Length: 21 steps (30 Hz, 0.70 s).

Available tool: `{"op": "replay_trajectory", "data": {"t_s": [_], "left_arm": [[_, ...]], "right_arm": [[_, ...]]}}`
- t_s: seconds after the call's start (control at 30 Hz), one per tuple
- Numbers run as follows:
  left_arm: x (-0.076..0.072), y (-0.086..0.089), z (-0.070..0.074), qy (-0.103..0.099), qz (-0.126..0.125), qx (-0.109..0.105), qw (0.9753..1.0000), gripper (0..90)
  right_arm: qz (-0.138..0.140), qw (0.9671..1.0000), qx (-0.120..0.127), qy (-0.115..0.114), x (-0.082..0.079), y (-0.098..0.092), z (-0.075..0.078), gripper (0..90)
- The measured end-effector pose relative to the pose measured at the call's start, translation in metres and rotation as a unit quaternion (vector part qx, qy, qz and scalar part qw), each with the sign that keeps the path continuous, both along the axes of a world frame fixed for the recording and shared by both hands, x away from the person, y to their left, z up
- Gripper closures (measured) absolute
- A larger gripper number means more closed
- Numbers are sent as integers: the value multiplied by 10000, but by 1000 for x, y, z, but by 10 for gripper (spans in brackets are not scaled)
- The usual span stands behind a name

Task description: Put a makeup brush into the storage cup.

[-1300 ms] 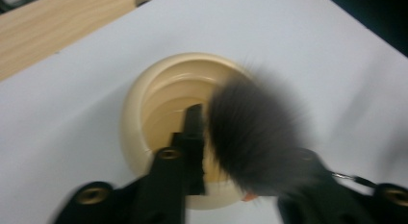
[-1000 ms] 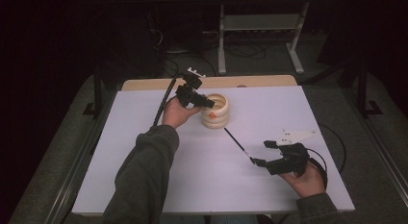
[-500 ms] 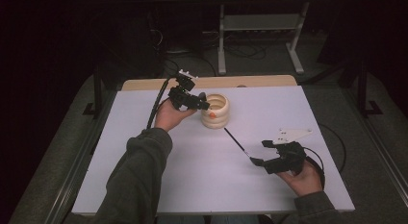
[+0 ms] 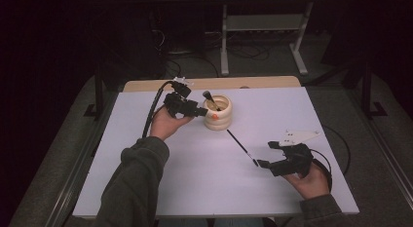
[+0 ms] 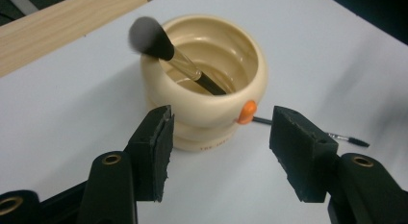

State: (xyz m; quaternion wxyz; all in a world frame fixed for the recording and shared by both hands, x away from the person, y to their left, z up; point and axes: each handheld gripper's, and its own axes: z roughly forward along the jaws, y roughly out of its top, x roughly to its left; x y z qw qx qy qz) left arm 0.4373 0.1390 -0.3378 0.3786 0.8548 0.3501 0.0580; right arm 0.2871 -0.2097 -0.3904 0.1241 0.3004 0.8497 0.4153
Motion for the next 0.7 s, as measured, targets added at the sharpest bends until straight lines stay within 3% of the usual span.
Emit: {"op": "replay_trajectory", "data": {"t_s": [0.2,0.3,0.7], "left_arm": [[-7,11,-8,52,79,-79,9999,394],[-10,15,-10,40,78,-16,10000,392],[-33,21,-15,-83,-131,-95,9998,377]], "right_arm": [[-28,9999,-49,91,0,0,0,241],[-5,10000,-67,44,0,0,1,242],[-67,9999,-102,107,2,1,0,241]]}}
